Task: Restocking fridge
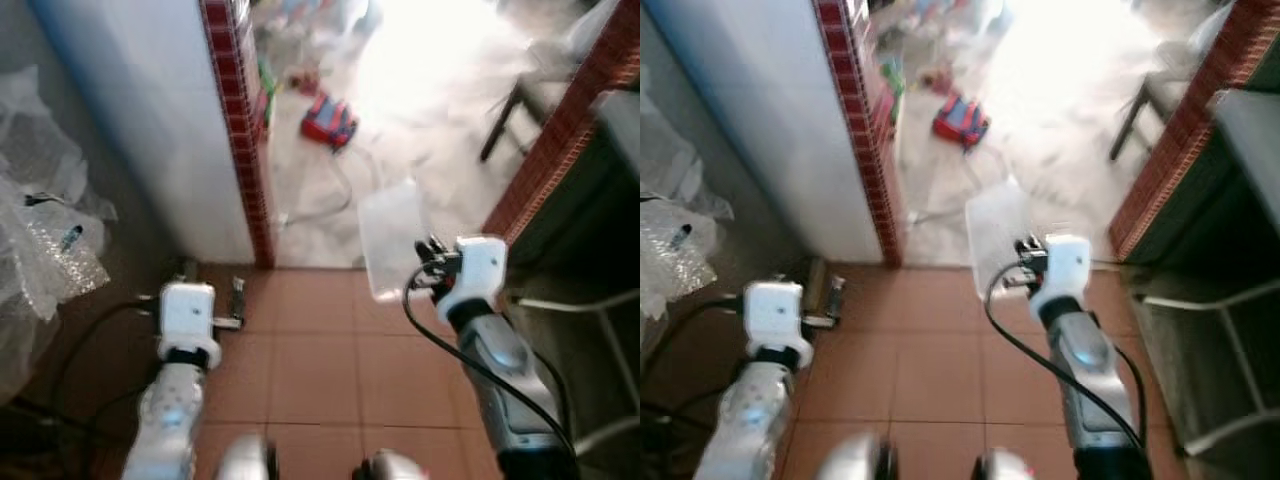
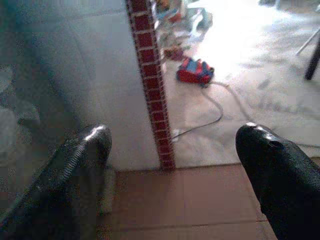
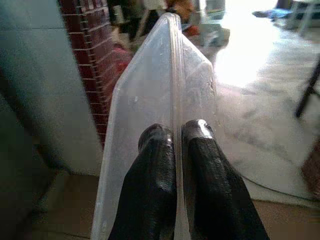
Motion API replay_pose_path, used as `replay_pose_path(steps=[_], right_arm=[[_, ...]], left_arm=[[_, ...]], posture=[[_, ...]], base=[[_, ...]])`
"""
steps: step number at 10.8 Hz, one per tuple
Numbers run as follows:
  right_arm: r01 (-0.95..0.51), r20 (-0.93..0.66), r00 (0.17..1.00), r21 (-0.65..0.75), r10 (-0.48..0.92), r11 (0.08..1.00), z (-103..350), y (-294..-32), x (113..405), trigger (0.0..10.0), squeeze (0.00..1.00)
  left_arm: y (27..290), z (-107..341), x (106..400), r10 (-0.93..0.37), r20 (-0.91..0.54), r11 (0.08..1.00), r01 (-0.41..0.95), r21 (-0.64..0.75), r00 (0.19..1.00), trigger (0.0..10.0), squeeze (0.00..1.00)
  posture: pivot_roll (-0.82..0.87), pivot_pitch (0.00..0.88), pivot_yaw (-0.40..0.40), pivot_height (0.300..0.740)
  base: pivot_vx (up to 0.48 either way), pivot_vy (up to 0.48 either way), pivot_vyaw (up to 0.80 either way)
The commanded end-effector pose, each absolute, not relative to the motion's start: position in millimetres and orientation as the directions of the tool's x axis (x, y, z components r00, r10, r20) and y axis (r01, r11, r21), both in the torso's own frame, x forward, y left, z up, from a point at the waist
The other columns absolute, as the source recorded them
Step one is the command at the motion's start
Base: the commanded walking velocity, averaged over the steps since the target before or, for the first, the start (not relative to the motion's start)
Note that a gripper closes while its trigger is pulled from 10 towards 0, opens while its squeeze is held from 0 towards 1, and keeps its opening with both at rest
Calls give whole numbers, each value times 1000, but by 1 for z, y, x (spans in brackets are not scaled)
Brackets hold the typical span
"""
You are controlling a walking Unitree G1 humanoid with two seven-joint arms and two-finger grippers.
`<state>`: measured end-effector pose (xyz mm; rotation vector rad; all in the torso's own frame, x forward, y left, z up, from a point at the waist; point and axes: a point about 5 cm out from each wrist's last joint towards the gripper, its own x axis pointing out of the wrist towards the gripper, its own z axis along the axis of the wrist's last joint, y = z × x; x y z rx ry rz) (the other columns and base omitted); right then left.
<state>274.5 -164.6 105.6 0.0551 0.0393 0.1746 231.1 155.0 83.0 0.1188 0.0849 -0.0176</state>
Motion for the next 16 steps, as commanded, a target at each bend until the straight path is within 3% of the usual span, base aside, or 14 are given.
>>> replay_pose_path(steps=[1, 5, 16], right_arm=[[-181, -19, 983, 66, 182, 981, 109, -161, 276, 10000, 0], [-205, -4, 979, 52, 206, 977, 110, -157, 275, 10000, 0], [-208, -22, 978, 60, 210, 976, 108, -156, 275, 10000, 0]], left_arm=[[161, 84, 230, 1, -90, 991, 11, 135, 996, 10000, 0], [162, 86, 233, 9, -81, 991, 3, 137, 997, 10000, 0], [158, 81, 230, 12, -127, 989, 7, 150, 992, 10000, 0]], posture=[[-28, 69, -9, 740], [-24, 67, -5, 740], [-20, 97, -13, 740]], base=[[-266, 0, 0], [-66, 0, 367], [0, 480, 0]])
